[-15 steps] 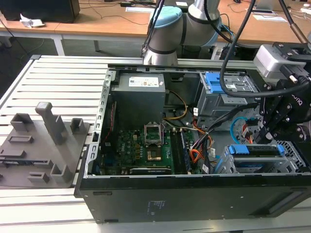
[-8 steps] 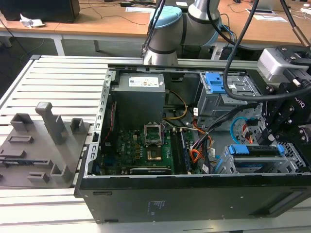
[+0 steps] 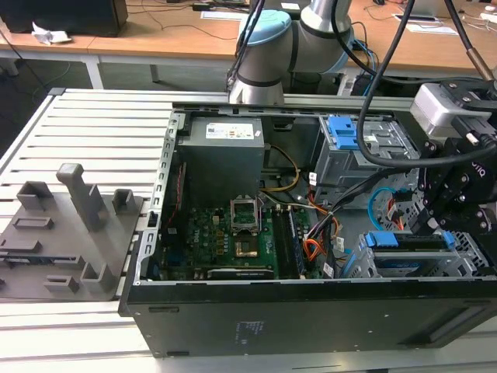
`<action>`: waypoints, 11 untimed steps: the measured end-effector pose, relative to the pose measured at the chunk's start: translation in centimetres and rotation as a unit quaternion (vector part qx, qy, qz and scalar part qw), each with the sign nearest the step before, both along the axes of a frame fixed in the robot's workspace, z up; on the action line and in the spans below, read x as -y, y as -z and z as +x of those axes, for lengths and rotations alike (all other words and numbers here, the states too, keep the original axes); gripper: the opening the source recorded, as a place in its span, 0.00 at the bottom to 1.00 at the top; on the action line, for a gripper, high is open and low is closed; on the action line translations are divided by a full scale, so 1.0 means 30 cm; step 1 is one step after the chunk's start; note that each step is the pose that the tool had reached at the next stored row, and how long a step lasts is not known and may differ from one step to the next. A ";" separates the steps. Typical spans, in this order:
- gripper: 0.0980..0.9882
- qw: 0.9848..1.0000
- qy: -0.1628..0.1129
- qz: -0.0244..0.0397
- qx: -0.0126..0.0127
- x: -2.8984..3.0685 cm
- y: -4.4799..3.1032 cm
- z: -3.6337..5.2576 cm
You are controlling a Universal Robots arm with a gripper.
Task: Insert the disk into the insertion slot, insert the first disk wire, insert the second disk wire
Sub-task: 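Insert the disk into the insertion slot, then insert the first disk wire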
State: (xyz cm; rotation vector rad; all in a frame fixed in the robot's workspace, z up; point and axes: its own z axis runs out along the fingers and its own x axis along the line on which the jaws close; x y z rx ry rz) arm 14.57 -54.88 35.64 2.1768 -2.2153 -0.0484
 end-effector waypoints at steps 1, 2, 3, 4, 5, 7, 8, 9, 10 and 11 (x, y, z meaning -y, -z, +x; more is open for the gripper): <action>0.01 1.000 0.000 0.000 0.000 0.000 0.000 0.000; 0.01 1.000 0.000 0.000 0.000 0.000 0.000 0.000; 0.01 1.000 0.000 0.000 0.000 0.000 0.000 0.000; 0.01 1.000 0.000 0.000 0.000 0.000 0.000 0.000; 0.01 1.000 0.000 0.000 0.000 0.000 0.000 0.000; 0.02 1.000 0.000 0.000 0.000 0.000 0.000 0.001; 0.02 1.000 0.000 0.000 0.000 0.000 0.000 0.001; 0.08 1.000 0.000 0.000 0.000 0.000 0.000 0.001; 0.08 1.000 0.000 0.000 0.000 0.000 0.000 0.001; 0.15 1.000 0.000 0.000 0.000 0.000 0.000 0.001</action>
